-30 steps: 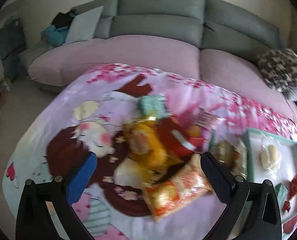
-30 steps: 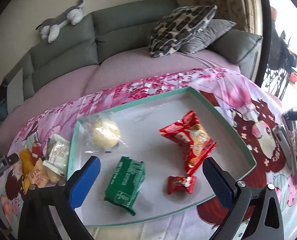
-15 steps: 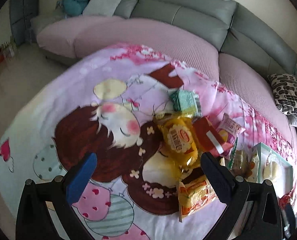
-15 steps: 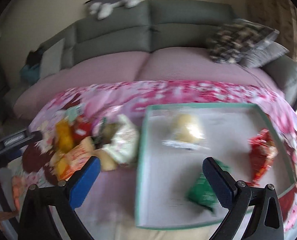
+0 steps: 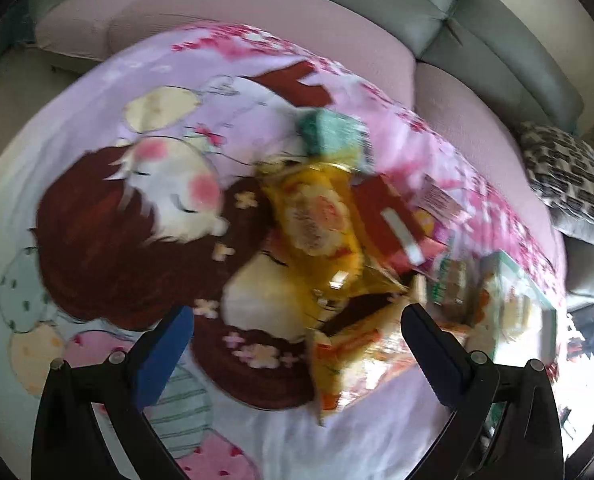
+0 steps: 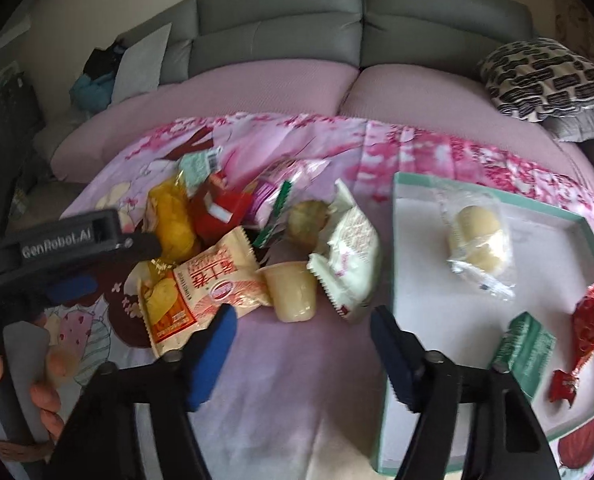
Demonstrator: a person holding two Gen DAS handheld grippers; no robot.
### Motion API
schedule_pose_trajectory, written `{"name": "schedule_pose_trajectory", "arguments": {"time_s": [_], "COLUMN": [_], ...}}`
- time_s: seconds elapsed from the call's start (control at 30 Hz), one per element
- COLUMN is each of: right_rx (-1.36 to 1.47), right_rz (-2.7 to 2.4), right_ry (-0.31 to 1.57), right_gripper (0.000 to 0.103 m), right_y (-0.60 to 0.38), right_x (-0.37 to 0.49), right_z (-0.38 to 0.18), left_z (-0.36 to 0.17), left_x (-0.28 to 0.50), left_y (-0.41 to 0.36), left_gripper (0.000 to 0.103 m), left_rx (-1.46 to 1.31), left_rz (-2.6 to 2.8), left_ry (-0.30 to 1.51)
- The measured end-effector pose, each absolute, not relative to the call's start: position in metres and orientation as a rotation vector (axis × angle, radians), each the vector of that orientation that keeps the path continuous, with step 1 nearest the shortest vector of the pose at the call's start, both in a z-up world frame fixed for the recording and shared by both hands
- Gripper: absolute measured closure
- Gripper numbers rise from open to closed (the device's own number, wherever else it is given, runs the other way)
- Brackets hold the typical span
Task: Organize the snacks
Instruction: 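Return both tools to the snack pile, then grasp the yellow bread roll bag with the left tool while the right tool grasps the jelly cup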
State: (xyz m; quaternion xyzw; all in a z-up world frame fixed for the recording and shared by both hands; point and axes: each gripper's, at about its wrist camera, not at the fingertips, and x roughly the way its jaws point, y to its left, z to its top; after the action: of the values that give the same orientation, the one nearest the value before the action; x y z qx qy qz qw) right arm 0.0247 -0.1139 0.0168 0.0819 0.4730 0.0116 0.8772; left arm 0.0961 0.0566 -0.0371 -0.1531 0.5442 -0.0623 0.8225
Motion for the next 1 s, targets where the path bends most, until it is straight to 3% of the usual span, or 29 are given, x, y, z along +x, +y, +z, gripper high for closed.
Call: {"name": "schedule_pose_trajectory", "arguments": {"time_s": [0.27,0.87,0.97,1.0], "right_rx": [0.182,0.2,0.196,0.201], "right_rz": [0.042,0.047,0.049,0.053], "right_ry": [1.024,1.06,1.056,1.055], "right_gripper": [0.055,0.055,0.055,0.057], "right_y": [-0.113,-0.12,-0.119,-0.12], "right_x": [0.039,0.062,0.061,0.061], "right_z": [0.004,-0.017,-0.017,-0.017], "left_z": [-0.05,-0.07,-0.069,-0.068], "left_x": [0.103,0.119,0.114,0.113], "left_y": [0.02,-0.01,-0.009,-0.009], "left_gripper": [0.0,0.001,0.007,0.013], "left_rx": [-0.311,-0.179,-0.17,-0.169], "left_rz": [-0.249,-0.151,-0.151,-0.155], "left_ry": [1.221,1.254,1.244,1.238]}}
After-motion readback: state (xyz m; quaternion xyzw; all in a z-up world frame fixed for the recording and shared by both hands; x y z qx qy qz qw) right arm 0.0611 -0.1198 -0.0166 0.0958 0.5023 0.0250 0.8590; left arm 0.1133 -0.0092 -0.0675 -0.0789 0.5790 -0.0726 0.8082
